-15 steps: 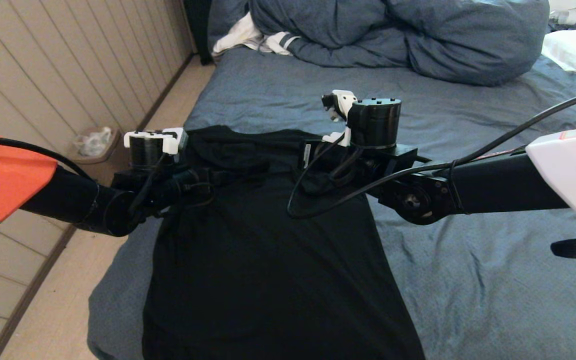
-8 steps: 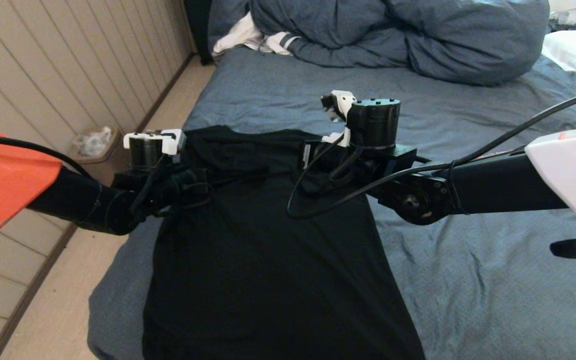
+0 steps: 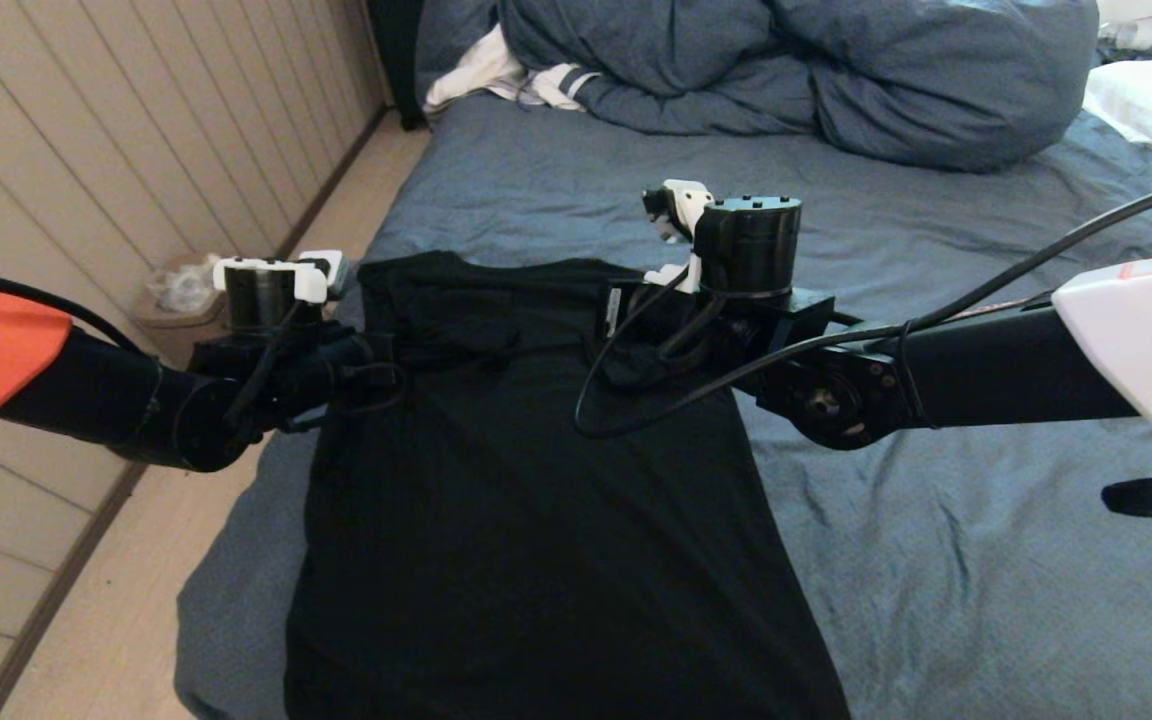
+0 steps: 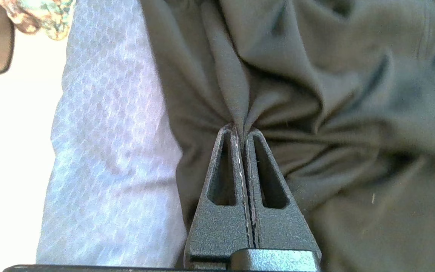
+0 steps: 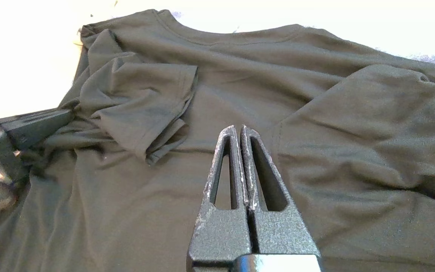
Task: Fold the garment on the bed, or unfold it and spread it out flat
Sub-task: Fold the black T-shirt
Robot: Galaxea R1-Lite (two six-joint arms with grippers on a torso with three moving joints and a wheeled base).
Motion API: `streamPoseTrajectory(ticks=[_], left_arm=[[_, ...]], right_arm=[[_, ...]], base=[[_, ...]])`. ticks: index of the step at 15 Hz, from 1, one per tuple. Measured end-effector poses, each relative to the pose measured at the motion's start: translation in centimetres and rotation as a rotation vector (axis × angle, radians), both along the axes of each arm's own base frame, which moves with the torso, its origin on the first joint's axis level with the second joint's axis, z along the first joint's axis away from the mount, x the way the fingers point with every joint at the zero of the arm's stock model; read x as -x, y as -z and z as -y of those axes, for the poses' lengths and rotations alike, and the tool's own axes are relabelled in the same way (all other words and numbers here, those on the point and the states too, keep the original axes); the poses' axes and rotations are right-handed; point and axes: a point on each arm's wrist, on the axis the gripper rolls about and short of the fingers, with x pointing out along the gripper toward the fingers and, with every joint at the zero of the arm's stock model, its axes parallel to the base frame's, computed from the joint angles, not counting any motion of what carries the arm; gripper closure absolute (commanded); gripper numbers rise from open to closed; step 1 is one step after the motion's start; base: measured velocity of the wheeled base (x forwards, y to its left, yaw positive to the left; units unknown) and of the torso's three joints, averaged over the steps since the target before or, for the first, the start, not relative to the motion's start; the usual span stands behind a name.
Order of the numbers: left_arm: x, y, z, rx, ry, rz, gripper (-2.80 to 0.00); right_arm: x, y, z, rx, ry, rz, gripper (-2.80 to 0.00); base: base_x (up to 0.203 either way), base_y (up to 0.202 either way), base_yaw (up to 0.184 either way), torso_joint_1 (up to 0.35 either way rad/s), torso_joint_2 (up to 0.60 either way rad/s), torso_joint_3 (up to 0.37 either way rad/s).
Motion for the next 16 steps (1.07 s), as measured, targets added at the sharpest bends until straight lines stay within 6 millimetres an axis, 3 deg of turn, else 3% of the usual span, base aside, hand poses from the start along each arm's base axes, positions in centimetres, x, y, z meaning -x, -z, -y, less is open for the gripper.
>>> streamPoseTrajectory(ticks=[7,16], left_arm=[[1.6,0.8,-1.7,-0.051,0.073,-0.035,0.00],[1.4,1.2,-2.8,-0.062,0.050,-0.024,0.00]], right_arm=[[0.0,0.0,0.0,0.000,0.000,0.000,0.00],[-0.2,0.4,-0.1,0.004,0.000,-0.006,0.00]], base=[[0.000,0.000,0.000,0.000,0.00,0.000],[0.000,0.000,0.000,0.000,0.00,0.000]])
